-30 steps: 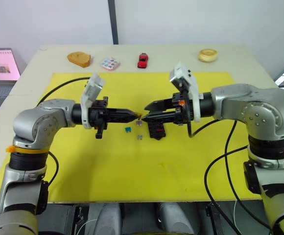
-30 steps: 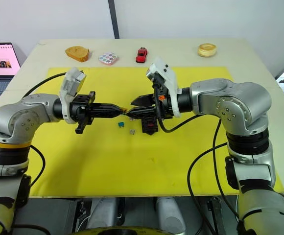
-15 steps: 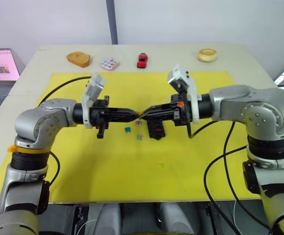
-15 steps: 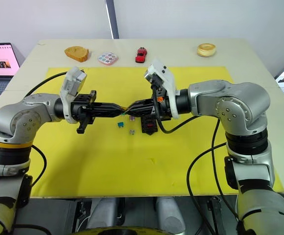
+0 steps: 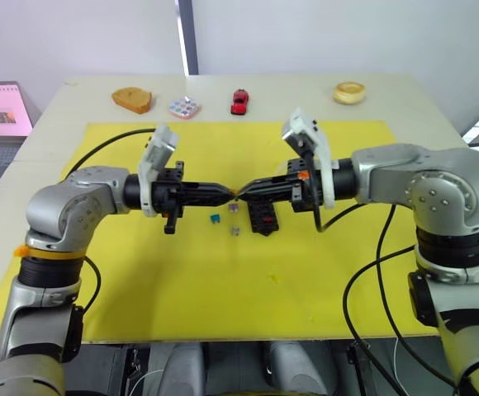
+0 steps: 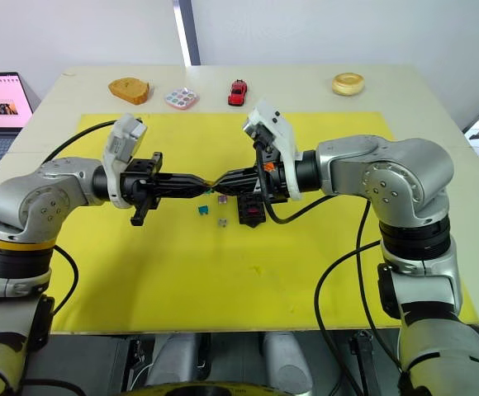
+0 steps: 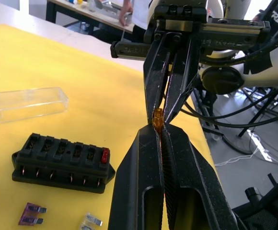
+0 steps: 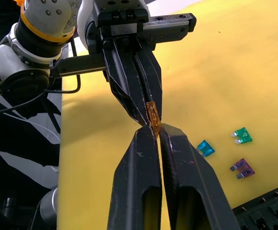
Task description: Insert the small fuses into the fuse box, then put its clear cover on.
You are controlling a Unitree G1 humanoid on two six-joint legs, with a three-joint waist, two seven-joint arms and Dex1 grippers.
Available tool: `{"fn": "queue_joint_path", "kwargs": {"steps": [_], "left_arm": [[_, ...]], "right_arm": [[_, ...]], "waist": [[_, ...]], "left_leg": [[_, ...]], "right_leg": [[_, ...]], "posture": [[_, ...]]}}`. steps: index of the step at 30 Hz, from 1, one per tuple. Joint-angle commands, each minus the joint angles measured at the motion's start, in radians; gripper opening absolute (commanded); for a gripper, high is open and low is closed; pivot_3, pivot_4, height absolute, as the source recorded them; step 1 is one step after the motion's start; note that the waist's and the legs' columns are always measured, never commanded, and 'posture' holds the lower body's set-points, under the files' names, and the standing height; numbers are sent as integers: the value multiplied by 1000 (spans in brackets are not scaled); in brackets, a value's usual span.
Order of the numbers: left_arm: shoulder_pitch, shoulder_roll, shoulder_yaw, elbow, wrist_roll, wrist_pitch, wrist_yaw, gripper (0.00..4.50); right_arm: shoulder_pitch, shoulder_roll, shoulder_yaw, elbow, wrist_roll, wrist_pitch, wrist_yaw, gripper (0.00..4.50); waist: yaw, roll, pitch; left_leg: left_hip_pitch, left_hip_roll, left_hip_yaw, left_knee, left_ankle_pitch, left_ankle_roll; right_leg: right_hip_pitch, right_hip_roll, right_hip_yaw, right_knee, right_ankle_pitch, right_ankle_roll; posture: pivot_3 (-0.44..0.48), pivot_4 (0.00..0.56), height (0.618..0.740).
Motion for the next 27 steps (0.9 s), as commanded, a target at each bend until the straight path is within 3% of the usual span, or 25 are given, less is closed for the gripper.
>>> {"fn": "queue_joint_path", "kwargs": {"steps": [1,5,6,9,15,21,27], "left_arm": [[0,13,-15,-22,10,-8,9,0],[-7,18,-23,-15,15,3,24,0],[-17,16,-24,-5,16,16,38,310],[-25,18,-33,0,24,14,44,1421],[10,18,-150,20,182,-139,35,4470],[23,-26,-248,87,321,-284,50,4470],[29,-65,-268,100,372,-321,70,4470]], "right_arm": [[-37,12,-14,-18,28,-16,7,223],[-38,6,-7,-19,22,-22,10,223],[-40,0,-1,-18,15,-29,14,85],[-39,-37,32,-14,-26,-73,40,0],[5,-178,194,61,-293,-444,202,0],[53,-200,277,200,-465,-700,323,0],[94,-186,289,267,-532,-801,392,0]], "waist": [[0,0,0],[0,0,0],[0,0,0],[0,0,0],[1,0,0],[0,0,0],[0,0,0]], "left_leg": [[0,0,0,0,0,0],[0,0,0,0,0,0],[0,0,0,0,0,0],[0,0,0,0,0,0],[0,0,1,0,0,0],[0,0,1,-1,0,0],[-1,0,1,0,0,0]], "right_leg": [[0,0,0,0,0,0],[0,0,0,0,0,0],[0,0,0,0,0,0],[0,0,0,0,0,0],[0,0,0,-2,0,0],[0,0,1,-2,0,0],[0,0,1,-2,0,0]], "posture": [[0,150,740],[0,150,740],[0,150,740],[0,150,740],[0,150,740],[0,150,740],[0,150,740]]}}
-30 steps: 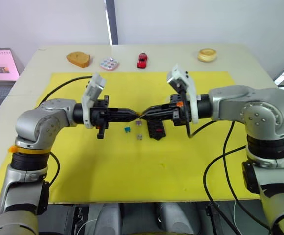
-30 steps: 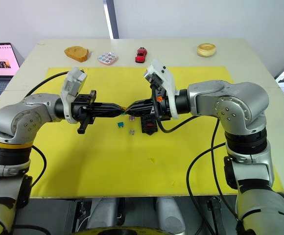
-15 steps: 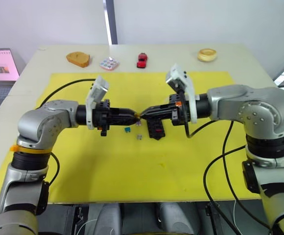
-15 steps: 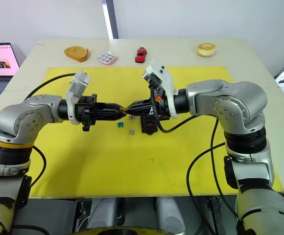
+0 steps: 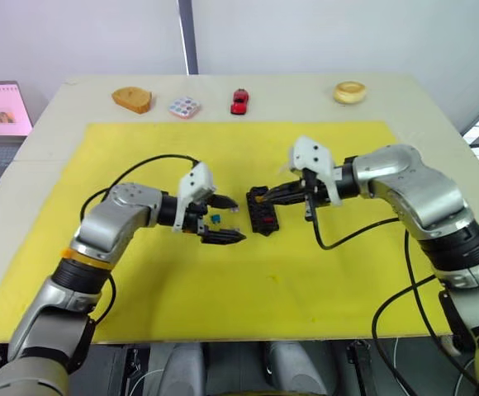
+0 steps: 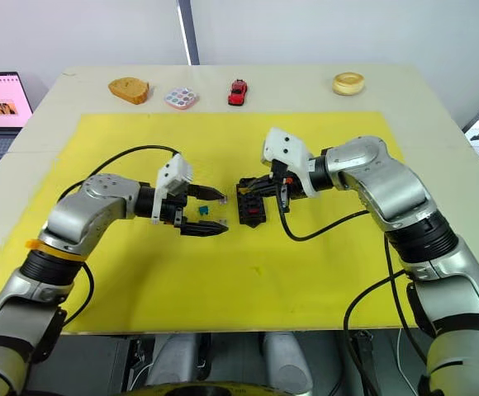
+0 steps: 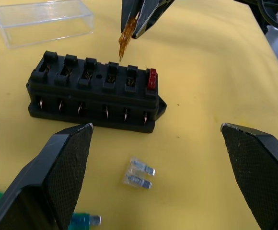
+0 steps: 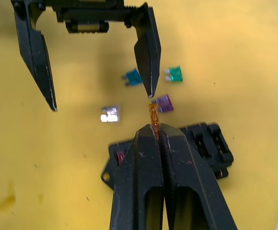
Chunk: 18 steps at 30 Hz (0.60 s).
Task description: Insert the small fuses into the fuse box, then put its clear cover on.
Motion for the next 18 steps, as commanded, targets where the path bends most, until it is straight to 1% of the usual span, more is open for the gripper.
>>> {"fn": "queue_joint_path", "kwargs": {"steps": [1,8,18], "left_arm": [[0,-3,-2,-11,35,-39,10,4470],[8,-7,-4,-15,57,-58,-3,4470],[9,-22,1,-24,72,-65,-9,4470]], "right_arm": [[12,6,-15,1,-34,-62,34,0],[33,16,-31,13,-58,-66,68,0],[55,29,-31,46,-96,-82,66,0]], "waist": [[0,0,0],[1,0,0],[1,0,0]], "left_leg": [[0,0,0,0,0,0],[0,0,0,0,0,0],[0,0,0,0,0,0]], "right_leg": [[0,0,0,0,0,0],[0,0,0,1,0,0],[0,0,0,1,0,0]], "posture": [[0,150,740],[0,150,740],[0,150,740]]}}
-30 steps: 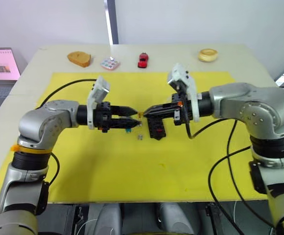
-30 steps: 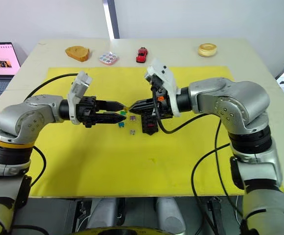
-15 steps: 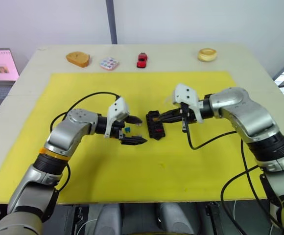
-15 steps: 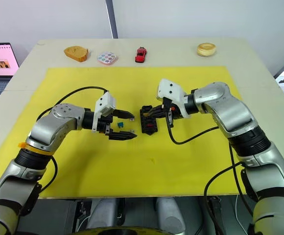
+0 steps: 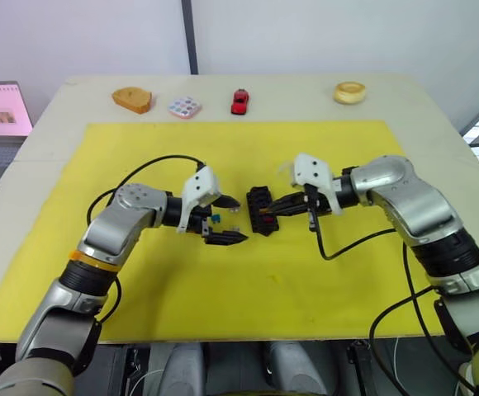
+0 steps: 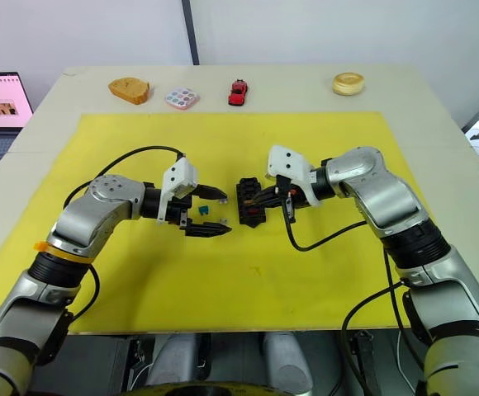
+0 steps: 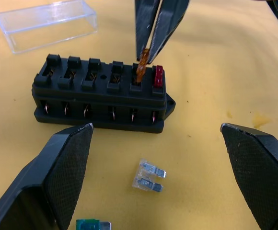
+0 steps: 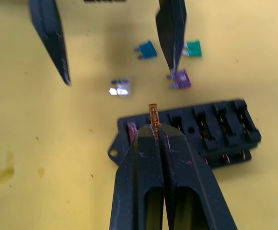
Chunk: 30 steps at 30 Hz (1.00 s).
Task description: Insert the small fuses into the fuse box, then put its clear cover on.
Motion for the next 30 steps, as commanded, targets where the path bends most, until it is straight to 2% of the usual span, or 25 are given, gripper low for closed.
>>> {"fn": "queue_joint_path", "kwargs": {"steps": [1,11,19,27,30], "left_arm": [[1,-3,3,-24,2,-15,-3,4470],[13,-8,8,-36,3,-19,7,4470],[18,-16,11,-45,-3,-9,22,4470],[22,-26,15,-51,-8,-1,38,4470],[21,-28,15,-49,-8,-2,41,4470]], "right_arm": [[1,6,-28,-1,-15,-16,2,0],[9,36,-26,6,-33,-10,1,0],[-4,52,-3,-42,-30,178,-19,0],[-17,74,1,-62,-35,233,-42,0],[-3,96,-11,-38,-72,71,-61,0]], "waist": [[0,0,0],[-1,0,0],[0,0,0],[-1,0,0],[-2,0,0]], "left_leg": [[0,0,0,0,0,0],[0,0,0,0,0,0],[1,0,0,0,0,0],[1,0,-1,0,0,0],[2,0,-1,0,0,0]], "right_leg": [[0,0,0,0,0,0],[0,0,0,0,0,0],[1,0,0,1,0,0],[1,0,0,1,0,0],[1,0,0,1,0,0]], "posture": [[0,150,740],[0,150,740],[0,150,740],[0,150,740],[0,150,740]]}}
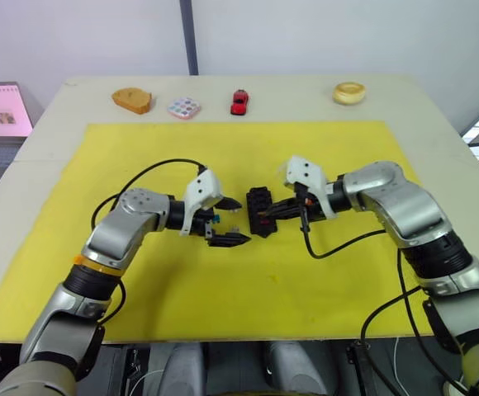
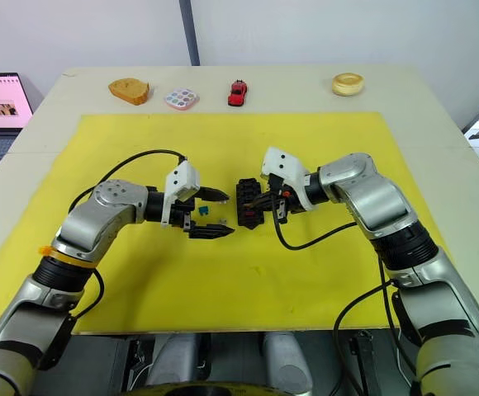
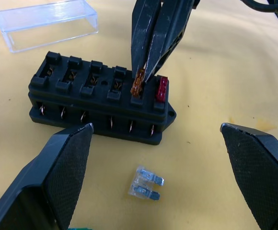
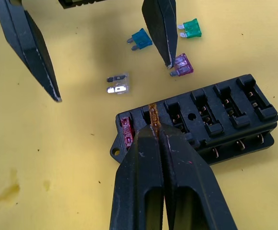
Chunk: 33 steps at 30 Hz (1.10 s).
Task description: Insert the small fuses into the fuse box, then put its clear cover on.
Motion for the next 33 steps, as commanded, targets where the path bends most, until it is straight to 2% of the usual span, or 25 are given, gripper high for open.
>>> {"fn": "queue_joint_path", "kwargs": {"steps": [1,16,19,21,33], "left_arm": [[-7,-4,14,-40,-8,-2,3,4470],[-9,7,18,-33,-2,-13,-1,4470],[-12,9,17,-31,-2,-13,-3,4500],[-14,9,18,-29,-2,-13,-3,4500],[-19,3,16,-22,2,-20,-1,4500]], "right_arm": [[10,19,9,12,-51,-156,-14,0],[13,4,36,72,-120,-205,29,0],[7,4,28,65,-112,-183,38,979],[-2,5,16,55,-94,-155,49,1851],[-59,20,-44,48,-34,-79,51,1851]], "waist": [[-1,0,0],[0,0,0],[1,0,0],[1,0,0],[1,0,0]], "left_leg": [[0,0,0,0,0,0],[1,0,0,0,0,0],[1,0,0,0,0,0],[1,0,0,0,0,0],[1,0,0,0,0,0]], "right_leg": [[0,0,0,0,0,0],[2,0,0,0,0,0],[2,0,0,0,0,0],[2,0,0,0,0,0],[2,0,0,0,0,0]], "posture": [[0,150,740],[0,150,740],[0,150,740],[0,150,740],[0,150,740]]}}
